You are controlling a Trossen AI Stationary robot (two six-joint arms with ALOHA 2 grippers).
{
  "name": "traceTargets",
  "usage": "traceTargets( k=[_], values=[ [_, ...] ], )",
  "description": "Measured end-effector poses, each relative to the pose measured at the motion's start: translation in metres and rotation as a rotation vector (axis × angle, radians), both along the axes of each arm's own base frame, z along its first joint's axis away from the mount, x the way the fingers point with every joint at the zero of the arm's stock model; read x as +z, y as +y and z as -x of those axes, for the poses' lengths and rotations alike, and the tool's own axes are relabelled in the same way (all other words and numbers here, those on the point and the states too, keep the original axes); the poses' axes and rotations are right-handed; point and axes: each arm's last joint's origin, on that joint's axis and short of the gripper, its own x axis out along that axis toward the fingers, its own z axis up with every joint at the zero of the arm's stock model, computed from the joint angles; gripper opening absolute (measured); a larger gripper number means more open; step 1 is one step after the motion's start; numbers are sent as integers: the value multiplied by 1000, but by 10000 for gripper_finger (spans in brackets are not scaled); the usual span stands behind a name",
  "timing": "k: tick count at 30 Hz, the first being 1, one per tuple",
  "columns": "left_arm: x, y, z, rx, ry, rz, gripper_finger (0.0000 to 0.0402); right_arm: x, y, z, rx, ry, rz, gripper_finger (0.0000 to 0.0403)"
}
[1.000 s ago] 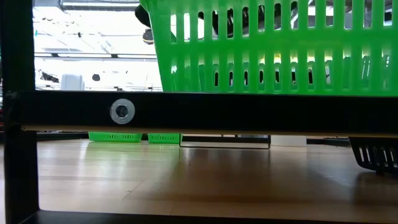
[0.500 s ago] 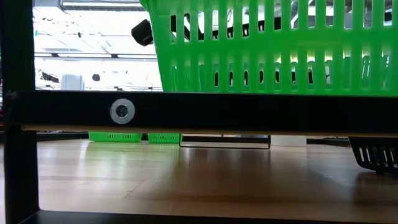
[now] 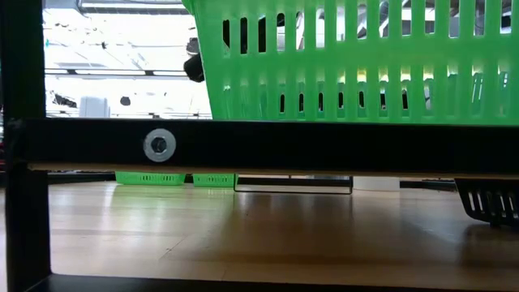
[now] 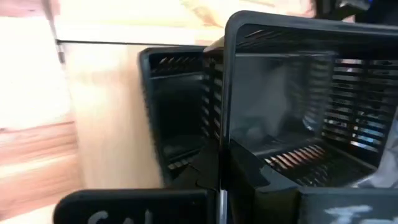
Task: Stack baskets on shelf by color
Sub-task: Stack the black bin on top of the black bins on the shelf
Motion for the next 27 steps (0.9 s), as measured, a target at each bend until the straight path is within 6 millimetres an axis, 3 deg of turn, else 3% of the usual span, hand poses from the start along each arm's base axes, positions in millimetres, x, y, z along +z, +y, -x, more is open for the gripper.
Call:
traceTargets(
  k=[9, 27],
  values=[
    [-3, -1, -1, 0, 13, 19, 5, 0, 0, 0, 0, 2, 1, 161],
    [-6, 7, 3, 18, 55, 49, 88, -3, 2, -6, -1, 35, 10, 161]
  ],
)
